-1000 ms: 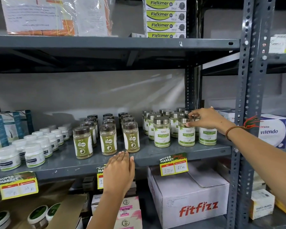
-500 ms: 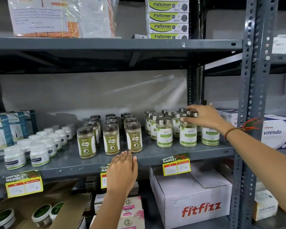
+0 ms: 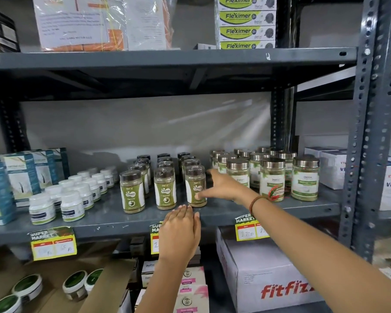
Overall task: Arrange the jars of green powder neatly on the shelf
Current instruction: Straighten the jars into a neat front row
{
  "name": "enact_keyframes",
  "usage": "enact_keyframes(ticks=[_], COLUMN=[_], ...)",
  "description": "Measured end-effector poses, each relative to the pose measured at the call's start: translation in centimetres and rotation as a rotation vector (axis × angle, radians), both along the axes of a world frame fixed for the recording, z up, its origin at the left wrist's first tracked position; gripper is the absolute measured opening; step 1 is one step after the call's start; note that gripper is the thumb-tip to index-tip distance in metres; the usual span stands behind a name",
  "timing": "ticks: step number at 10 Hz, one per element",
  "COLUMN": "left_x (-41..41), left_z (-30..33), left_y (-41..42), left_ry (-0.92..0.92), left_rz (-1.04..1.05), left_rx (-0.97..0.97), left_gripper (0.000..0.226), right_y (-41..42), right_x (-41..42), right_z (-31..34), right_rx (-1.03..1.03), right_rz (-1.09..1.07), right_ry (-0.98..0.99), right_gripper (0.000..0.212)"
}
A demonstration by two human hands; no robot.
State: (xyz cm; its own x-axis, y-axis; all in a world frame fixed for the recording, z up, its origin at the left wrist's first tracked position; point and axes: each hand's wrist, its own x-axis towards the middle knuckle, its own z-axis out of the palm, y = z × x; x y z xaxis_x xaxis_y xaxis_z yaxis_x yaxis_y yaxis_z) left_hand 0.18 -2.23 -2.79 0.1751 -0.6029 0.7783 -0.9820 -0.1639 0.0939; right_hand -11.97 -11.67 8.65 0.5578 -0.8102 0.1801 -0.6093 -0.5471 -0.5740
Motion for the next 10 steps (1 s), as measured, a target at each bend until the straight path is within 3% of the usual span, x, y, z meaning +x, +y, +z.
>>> enact_keyframes(ticks=[3, 7, 10], left_x=[0.1, 0.1, -0.1], left_z=[0.1, 0.2, 1.4], left_y=[0.0, 0.0, 0.9], left_ry=[-0.01, 0.002, 0.056], left_rz=[-0.019, -0.033, -0.046], left_rx=[-0.009, 0.015, 0.132], left_gripper=[0.034, 0.038, 0.045], right_y=[-1.0, -1.1, 0.0], right_x=[1.5, 1.6, -0.5], right_z=[-3.5, -3.8, -2.9], right_rx=[0.054, 0.02, 0.01], right_rz=[-0.023, -0.036, -0.027], right_ry=[-0.162, -0.161, -0.131], right_gripper=[0.084, 0.084, 0.119])
